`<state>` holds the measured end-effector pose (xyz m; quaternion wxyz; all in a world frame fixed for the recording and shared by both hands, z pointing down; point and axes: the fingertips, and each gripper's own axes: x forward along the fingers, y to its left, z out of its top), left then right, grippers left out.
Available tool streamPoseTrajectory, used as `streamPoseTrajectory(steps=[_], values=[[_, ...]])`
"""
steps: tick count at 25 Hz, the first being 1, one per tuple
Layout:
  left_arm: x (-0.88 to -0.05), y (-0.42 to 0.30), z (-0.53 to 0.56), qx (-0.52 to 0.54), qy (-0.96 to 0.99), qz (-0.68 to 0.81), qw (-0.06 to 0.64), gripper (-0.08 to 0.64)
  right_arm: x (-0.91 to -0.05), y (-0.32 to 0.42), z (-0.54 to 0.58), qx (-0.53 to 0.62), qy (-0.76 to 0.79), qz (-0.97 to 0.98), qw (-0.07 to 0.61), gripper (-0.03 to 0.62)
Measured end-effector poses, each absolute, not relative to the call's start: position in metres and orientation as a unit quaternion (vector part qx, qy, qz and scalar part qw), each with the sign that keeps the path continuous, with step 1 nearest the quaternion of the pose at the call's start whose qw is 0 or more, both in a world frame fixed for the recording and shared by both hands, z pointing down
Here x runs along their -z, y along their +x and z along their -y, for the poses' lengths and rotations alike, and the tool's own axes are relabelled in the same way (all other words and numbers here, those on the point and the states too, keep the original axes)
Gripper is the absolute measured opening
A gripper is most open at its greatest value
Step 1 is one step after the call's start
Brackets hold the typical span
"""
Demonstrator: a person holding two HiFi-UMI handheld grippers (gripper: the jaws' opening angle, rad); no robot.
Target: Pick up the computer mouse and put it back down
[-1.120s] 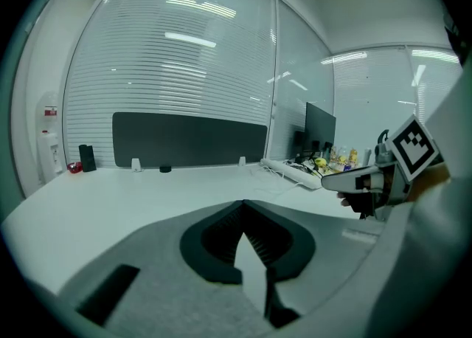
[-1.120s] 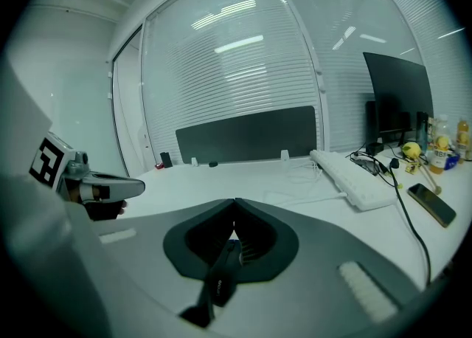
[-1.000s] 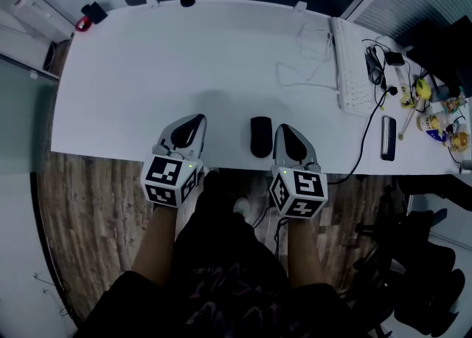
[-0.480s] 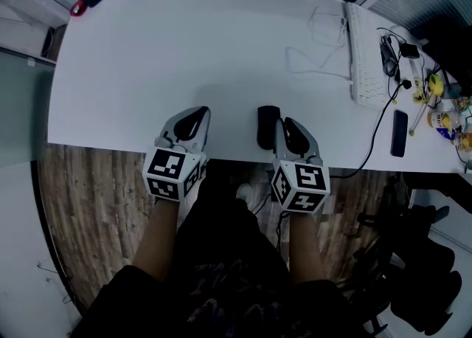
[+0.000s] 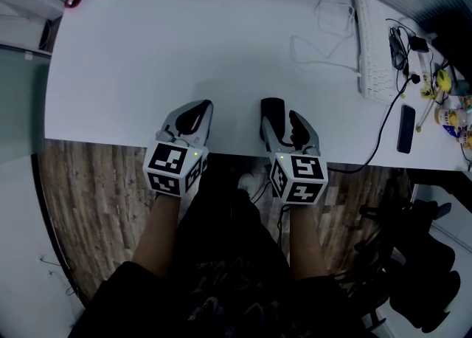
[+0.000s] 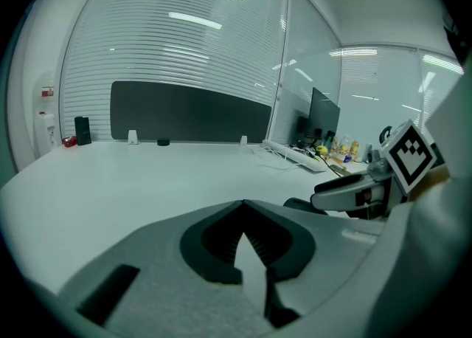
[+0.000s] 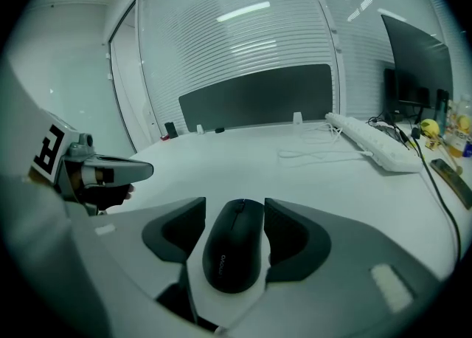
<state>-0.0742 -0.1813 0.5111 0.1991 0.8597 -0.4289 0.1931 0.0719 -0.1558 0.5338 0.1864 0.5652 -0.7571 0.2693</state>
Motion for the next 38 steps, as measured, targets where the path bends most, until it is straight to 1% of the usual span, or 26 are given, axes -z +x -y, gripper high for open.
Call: streamPoseTrajectory(steps=[7, 14, 29, 38], values=[[-0.521, -0.072, 0.182, -0.197, 0.859, 0.425, 0.206, 0.000, -0.557, 0.069, 0.158, -0.279, 0.554, 0.756, 0.211, 0.314], [-0.529, -0.075, 0.185, -0.199, 0.858, 0.424, 0.212, 0.000, -0.573, 0.063, 0.158, -0.284, 0.543, 0.755, 0.232, 0.348], [-0.540, -0.075, 0.188, -0.204, 0.855, 0.422, 0.224, 0.000, -0.586, 0.057, 0.164, -0.269, 0.527, 0.754, 0.285, 0.350], [-0.540, -0.077, 0.189, -0.201, 0.852, 0.427, 0.228, 0.000, -0.587, 0.059, 0.166, -0.271, 0.534, 0.747, 0.290, 0.339]])
